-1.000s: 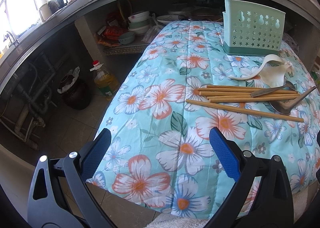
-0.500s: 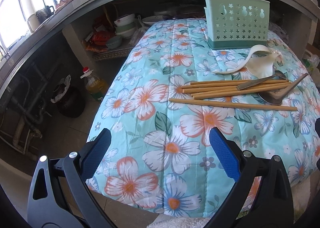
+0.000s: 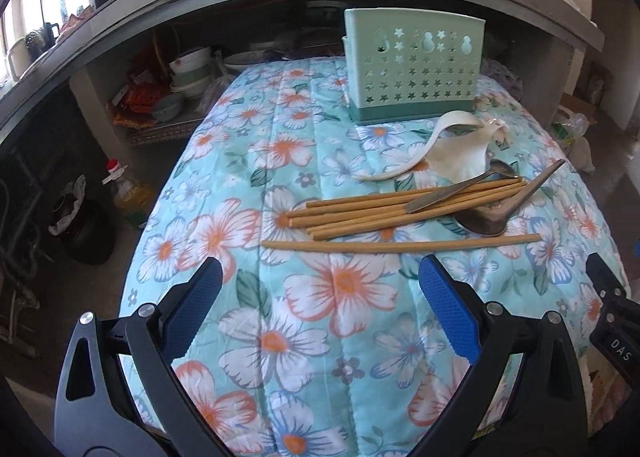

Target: Organize utensils

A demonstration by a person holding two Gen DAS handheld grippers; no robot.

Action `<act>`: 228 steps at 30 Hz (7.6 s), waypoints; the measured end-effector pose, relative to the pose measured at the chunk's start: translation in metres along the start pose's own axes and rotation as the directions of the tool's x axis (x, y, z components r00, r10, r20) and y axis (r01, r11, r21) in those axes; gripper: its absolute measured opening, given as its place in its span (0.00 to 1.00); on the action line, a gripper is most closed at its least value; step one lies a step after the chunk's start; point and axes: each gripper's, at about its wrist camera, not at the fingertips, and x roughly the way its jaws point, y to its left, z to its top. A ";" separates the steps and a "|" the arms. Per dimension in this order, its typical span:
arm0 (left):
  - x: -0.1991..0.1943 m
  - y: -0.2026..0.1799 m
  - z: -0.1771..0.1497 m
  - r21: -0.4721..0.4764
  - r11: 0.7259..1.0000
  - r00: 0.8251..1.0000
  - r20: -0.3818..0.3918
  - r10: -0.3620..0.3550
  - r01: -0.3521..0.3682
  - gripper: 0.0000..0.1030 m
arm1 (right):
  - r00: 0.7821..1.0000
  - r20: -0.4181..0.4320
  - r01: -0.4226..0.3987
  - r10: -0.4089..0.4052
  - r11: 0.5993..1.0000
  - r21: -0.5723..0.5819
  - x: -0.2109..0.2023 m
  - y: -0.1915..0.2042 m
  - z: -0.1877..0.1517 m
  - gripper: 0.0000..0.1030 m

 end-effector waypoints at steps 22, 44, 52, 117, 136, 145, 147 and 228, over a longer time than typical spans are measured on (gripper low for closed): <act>0.022 -0.023 0.047 0.049 0.934 0.930 0.092 -0.356 0.353 0.92 | 0.976 0.073 -0.209 0.207 0.978 0.013 0.027 -0.013 0.020 0.94; 0.108 -0.163 0.104 0.820 0.571 0.996 0.003 -0.090 0.050 0.15 | 0.969 0.043 -0.248 0.245 0.964 0.092 0.056 -0.033 0.028 0.94; 0.097 -0.153 0.122 0.769 0.639 0.991 0.071 -0.111 0.016 0.00 | 0.971 0.047 -0.239 0.235 0.967 0.090 0.054 -0.033 0.027 0.94; 0.080 0.020 0.045 0.093 0.969 0.973 -0.017 -0.230 0.230 0.36 | 0.953 -0.118 -0.287 0.280 0.702 -0.652 0.046 0.133 0.030 0.37; 0.088 0.017 0.044 0.102 0.966 0.972 -0.032 -0.234 0.236 0.36 | 0.967 -0.198 -0.252 0.157 0.667 -0.701 0.063 0.147 0.022 0.27; 0.082 0.021 0.044 0.100 0.969 0.974 -0.016 -0.225 0.226 0.36 | 0.972 -0.132 -0.234 0.195 0.724 -0.649 0.043 0.140 0.019 0.05; 0.079 0.022 0.045 0.100 0.970 0.975 -0.009 -0.220 0.220 0.36 | 0.963 -0.132 -0.265 0.234 0.751 -0.605 0.034 0.131 0.025 0.04; -0.014 -0.003 0.227 0.532 0.844 0.993 0.115 0.007 -0.067 0.00 | 0.797 0.201 -0.601 0.569 0.780 0.177 0.020 -0.075 0.104 0.02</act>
